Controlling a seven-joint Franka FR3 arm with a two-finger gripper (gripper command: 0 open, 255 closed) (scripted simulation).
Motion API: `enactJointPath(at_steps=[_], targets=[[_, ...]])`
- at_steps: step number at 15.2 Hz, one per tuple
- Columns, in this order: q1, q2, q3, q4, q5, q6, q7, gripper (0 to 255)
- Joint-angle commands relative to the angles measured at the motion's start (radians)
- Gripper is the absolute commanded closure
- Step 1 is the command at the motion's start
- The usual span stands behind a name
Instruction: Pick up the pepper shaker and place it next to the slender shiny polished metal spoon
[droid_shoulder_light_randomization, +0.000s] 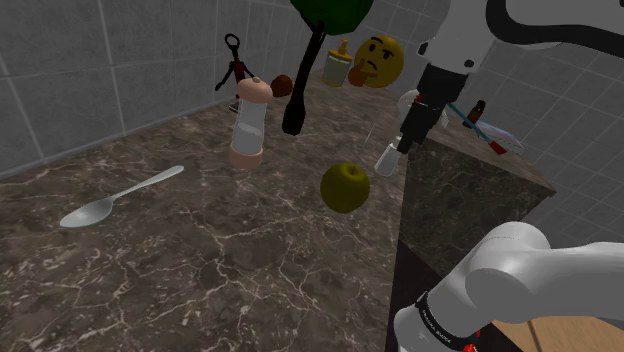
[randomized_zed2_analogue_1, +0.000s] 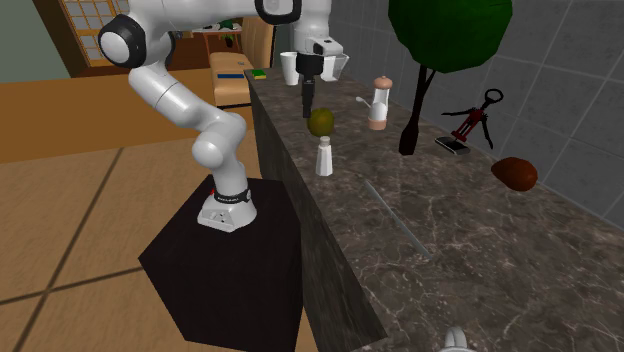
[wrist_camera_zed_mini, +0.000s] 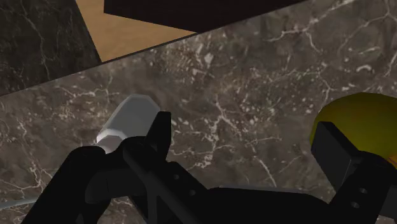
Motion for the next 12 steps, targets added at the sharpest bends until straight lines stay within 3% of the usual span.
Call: enactJointPath(at_steps=[1, 10, 12], targets=[[0.000, 0.000, 0.000, 0.000, 0.000, 0.000, 0.000, 0], [-0.069, 0.069, -0.209, -0.054, -0.070, 0.265, -0.168, 0], [-0.070, 0.071, -0.214, -0.068, -0.071, 0.283, -0.171, 0]])
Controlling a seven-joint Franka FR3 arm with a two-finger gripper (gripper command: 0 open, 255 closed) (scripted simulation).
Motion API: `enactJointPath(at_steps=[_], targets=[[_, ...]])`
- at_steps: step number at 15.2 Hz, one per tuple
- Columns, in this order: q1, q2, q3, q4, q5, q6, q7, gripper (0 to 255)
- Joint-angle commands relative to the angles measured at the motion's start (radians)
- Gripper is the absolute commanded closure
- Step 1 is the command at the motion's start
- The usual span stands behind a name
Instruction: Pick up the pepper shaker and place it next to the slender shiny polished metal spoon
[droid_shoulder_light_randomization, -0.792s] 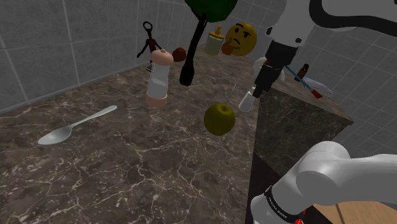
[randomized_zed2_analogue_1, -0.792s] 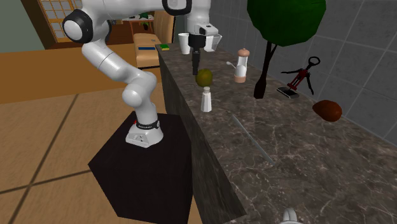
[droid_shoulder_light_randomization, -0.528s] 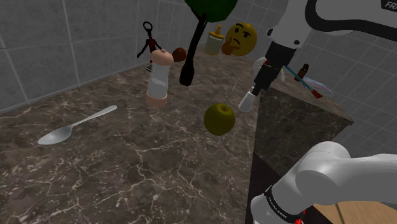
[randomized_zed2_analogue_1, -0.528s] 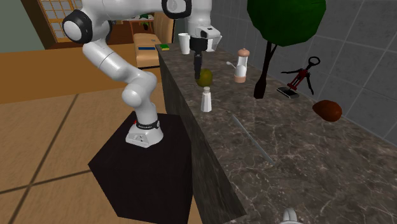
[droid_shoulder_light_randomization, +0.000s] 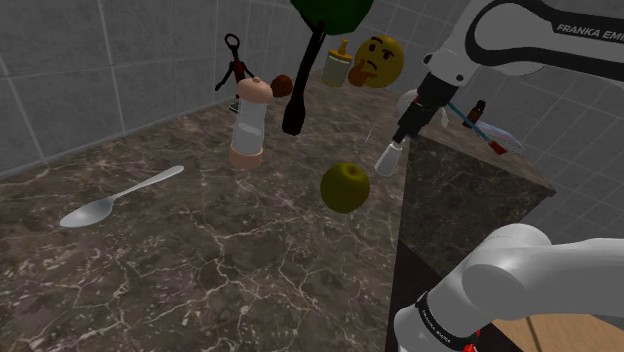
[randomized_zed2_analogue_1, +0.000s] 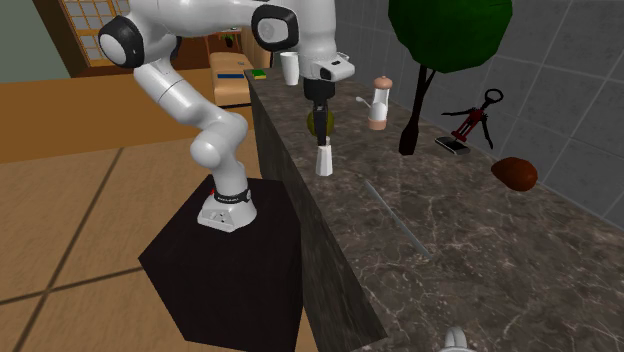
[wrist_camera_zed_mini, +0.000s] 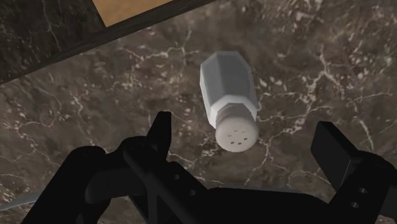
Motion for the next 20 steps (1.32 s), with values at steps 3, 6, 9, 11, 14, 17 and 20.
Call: enactJointPath(at_steps=[3, 6, 9, 11, 14, 17, 20], targets=[[-0.003, 0.003, -0.009, -0.047, -0.003, 0.055, -0.006, 0], [-0.003, 0.006, -0.012, -0.093, -0.005, 0.104, -0.006, 0], [-0.003, 0.006, -0.012, -0.093, -0.005, 0.104, -0.006, 0], [-0.003, 0.006, -0.012, -0.093, -0.005, 0.104, -0.006, 0], [-0.003, 0.006, -0.012, -0.093, -0.005, 0.104, -0.006, 0], [-0.003, 0.006, -0.012, -0.093, -0.005, 0.104, -0.006, 255], [-0.003, 0.006, -0.012, -0.093, -0.005, 0.104, -0.006, 255]])
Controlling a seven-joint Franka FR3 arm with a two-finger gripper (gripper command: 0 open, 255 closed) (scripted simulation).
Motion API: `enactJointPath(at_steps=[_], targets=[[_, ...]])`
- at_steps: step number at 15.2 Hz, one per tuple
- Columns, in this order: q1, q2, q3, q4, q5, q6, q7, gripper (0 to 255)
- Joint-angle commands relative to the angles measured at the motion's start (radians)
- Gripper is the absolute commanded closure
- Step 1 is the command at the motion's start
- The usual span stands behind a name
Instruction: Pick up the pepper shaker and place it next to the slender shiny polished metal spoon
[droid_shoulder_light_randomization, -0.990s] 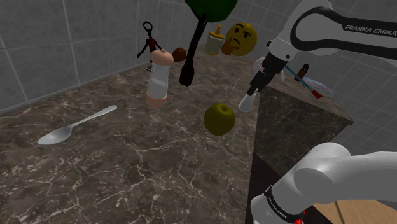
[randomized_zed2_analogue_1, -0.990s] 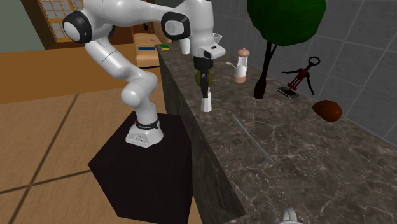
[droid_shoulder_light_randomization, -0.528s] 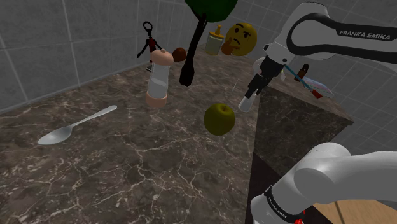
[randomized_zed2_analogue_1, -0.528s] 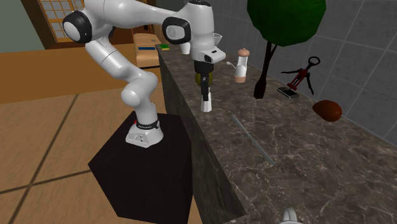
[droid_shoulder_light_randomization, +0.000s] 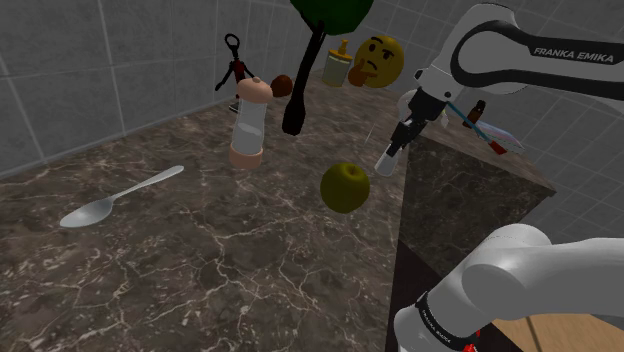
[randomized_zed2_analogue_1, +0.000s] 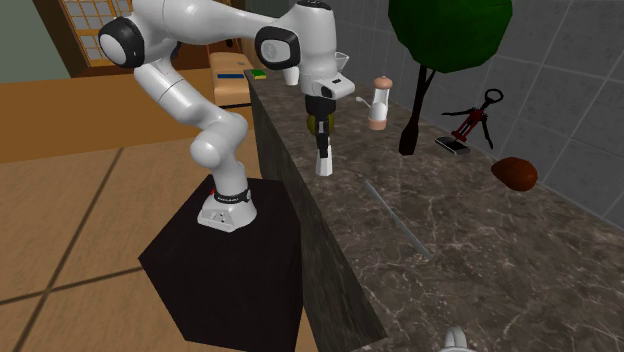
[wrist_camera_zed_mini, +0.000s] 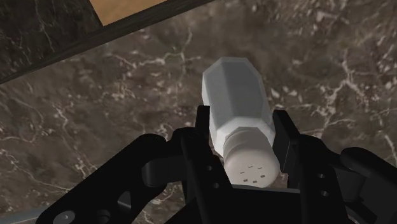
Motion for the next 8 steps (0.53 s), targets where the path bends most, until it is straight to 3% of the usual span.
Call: enactJointPath(at_steps=[1, 8], targets=[[0.000, 0.000, 0.000, 0.000, 0.000, 0.000, 0.000, 255], [0.002, 0.002, 0.004, 0.054, 0.004, -0.052, 0.002, 255]])
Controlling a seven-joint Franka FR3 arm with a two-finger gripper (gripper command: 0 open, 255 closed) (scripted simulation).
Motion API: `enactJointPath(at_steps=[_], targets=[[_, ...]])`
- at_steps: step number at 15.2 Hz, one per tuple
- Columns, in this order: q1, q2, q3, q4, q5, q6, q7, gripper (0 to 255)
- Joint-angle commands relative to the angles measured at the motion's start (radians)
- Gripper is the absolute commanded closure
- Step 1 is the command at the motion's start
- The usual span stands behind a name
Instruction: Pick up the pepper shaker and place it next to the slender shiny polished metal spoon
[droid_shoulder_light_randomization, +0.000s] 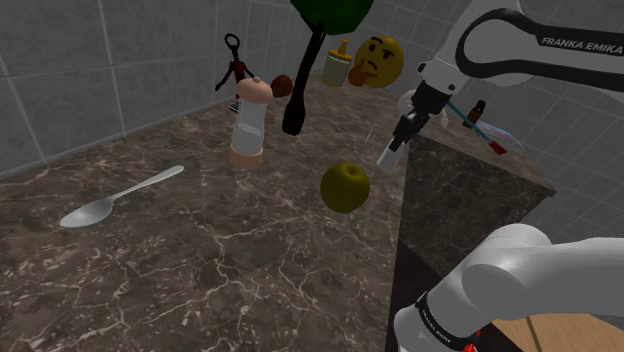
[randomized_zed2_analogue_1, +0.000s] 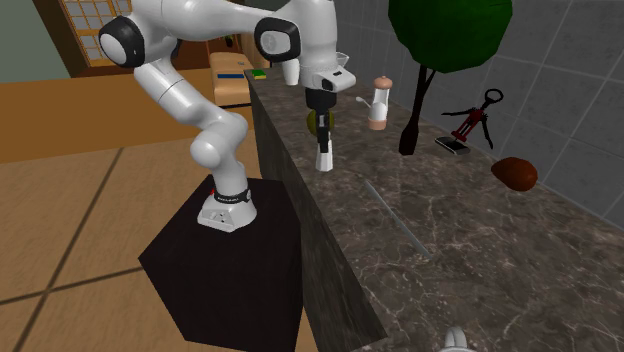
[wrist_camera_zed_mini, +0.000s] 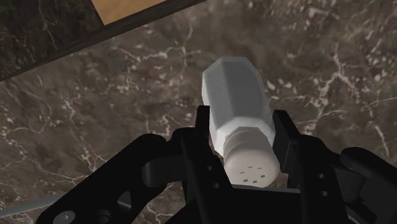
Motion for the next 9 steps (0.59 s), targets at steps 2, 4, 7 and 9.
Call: enactJointPath(at_steps=[2, 4, 7, 9], targets=[[0.001, 0.001, 0.003, 0.040, 0.002, -0.039, 0.001, 255], [0.002, 0.004, 0.004, 0.068, 0.004, -0.064, 0.002, 255], [0.004, 0.011, 0.007, 0.113, 0.006, -0.102, 0.003, 255], [0.005, 0.016, 0.008, 0.143, 0.008, -0.127, 0.004, 255]])
